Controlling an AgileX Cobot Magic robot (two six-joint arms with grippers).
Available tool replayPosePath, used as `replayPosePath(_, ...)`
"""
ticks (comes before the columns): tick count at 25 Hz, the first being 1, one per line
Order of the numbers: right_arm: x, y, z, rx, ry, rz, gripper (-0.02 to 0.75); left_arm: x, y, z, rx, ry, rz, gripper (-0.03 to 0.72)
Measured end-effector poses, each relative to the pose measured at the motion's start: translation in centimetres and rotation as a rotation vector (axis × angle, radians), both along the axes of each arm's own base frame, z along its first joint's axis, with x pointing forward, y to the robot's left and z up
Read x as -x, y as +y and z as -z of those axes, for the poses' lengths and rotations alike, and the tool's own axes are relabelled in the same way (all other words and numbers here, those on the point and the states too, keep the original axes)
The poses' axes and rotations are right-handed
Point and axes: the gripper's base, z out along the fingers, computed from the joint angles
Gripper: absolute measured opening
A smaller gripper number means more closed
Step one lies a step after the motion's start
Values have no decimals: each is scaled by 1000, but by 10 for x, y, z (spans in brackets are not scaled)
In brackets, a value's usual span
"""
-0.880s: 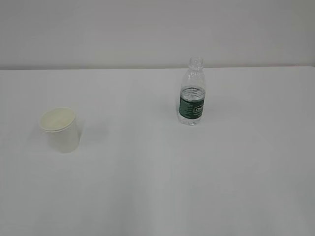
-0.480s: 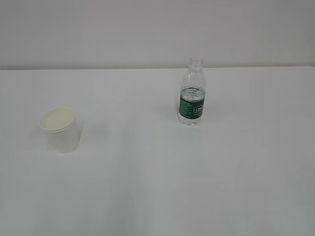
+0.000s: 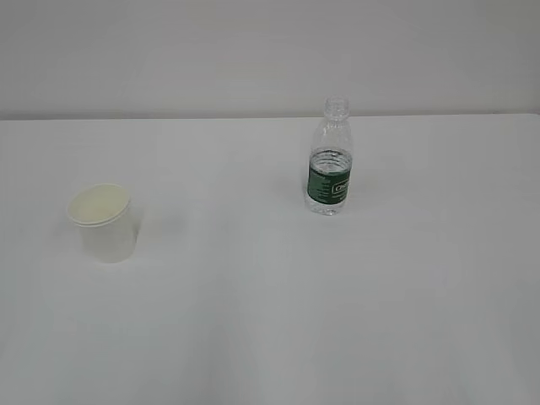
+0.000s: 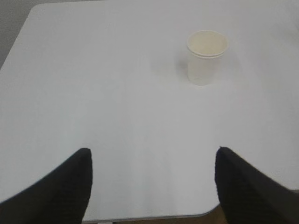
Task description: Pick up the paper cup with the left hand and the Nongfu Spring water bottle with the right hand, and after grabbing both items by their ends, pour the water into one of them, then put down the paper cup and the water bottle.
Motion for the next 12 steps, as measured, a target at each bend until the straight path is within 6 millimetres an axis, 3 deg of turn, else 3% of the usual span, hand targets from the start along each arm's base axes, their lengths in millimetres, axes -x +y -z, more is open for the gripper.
replayPosePath(7,0,0,0,0,-2,0,520,0,-2,-2,15,-19,11,587)
replayPosePath(12,0,4,-22,-39,-174,-40,520,-8,-9,-25,102,-137,64,557)
